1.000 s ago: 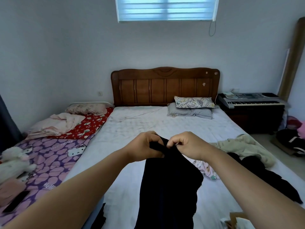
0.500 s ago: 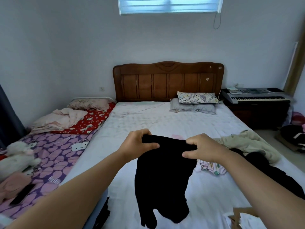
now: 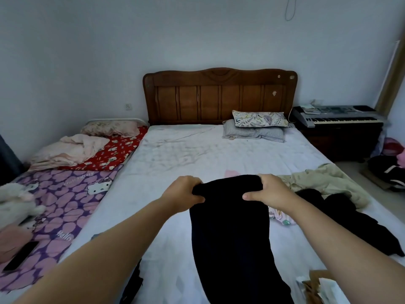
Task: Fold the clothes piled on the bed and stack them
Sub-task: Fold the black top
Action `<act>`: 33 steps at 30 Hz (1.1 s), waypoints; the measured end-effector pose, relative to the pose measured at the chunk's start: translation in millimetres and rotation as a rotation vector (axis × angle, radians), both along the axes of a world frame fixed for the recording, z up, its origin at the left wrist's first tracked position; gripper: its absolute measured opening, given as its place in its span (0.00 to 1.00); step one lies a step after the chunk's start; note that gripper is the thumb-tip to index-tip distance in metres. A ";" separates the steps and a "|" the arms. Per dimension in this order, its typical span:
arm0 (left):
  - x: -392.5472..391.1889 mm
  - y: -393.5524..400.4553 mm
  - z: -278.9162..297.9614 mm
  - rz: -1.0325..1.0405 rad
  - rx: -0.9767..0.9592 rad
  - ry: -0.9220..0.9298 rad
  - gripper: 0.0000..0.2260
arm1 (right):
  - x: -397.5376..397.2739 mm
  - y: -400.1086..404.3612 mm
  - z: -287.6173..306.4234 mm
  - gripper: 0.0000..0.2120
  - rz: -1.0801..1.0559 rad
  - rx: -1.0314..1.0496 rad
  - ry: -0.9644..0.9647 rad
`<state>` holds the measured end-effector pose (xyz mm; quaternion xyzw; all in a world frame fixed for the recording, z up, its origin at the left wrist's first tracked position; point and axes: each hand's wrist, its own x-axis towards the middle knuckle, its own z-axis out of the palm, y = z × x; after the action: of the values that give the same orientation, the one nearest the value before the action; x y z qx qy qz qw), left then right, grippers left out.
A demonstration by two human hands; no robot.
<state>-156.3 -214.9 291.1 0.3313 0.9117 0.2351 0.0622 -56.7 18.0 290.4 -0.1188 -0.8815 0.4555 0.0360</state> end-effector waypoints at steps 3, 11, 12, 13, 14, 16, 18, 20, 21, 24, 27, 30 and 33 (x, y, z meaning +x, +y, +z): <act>-10.0 17.5 -12.4 0.083 -0.068 0.141 0.09 | -14.2 2.9 -7.6 0.16 -0.110 0.180 0.037; -45.2 48.7 6.9 0.124 0.337 0.300 0.14 | -50.6 18.4 11.5 0.10 -0.272 0.149 0.315; -46.4 48.8 9.3 0.112 0.365 0.322 0.14 | -50.7 19.4 14.5 0.10 -0.264 0.144 0.340; -47.7 48.6 9.4 0.097 0.385 0.343 0.15 | -49.9 20.1 15.2 0.10 -0.252 0.146 0.354; -47.7 48.1 6.2 0.086 0.398 0.355 0.15 | -47.9 20.3 12.7 0.10 -0.245 0.147 0.354; -46.0 46.3 -7.0 0.089 0.403 0.335 0.15 | -43.2 21.5 0.6 0.10 -0.240 0.147 0.335; -39.6 43.1 -30.7 0.097 0.389 0.283 0.15 | -35.4 21.7 -20.8 0.11 -0.246 0.133 0.297; -28.6 38.2 -67.2 0.091 0.370 0.216 0.17 | -22.4 19.0 -50.2 0.11 -0.229 0.109 0.242; -21.4 34.8 -89.1 0.093 0.350 0.170 0.17 | -14.3 17.2 -69.1 0.11 -0.213 0.093 0.207; 9.2 20.9 -151.9 0.102 0.236 -0.009 0.18 | 18.2 9.3 -130.7 0.12 -0.162 0.073 0.081; 51.1 2.7 -209.9 0.084 0.086 -0.199 0.17 | 60.5 -3.9 -195.2 0.09 -0.096 0.087 -0.158; 95.9 -19.2 -255.7 0.051 -0.047 -0.343 0.17 | 108.1 -18.0 -253.7 0.08 0.033 0.038 -0.420; 136.3 -39.5 -291.3 0.004 -0.177 -0.479 0.16 | 150.0 -36.6 -291.5 0.08 0.137 0.093 -0.532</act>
<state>-20.0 -254.4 -0.2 0.2576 0.8885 0.2263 0.3049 93.3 -18.6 -1.1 -0.1727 -0.8858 0.3690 -0.2221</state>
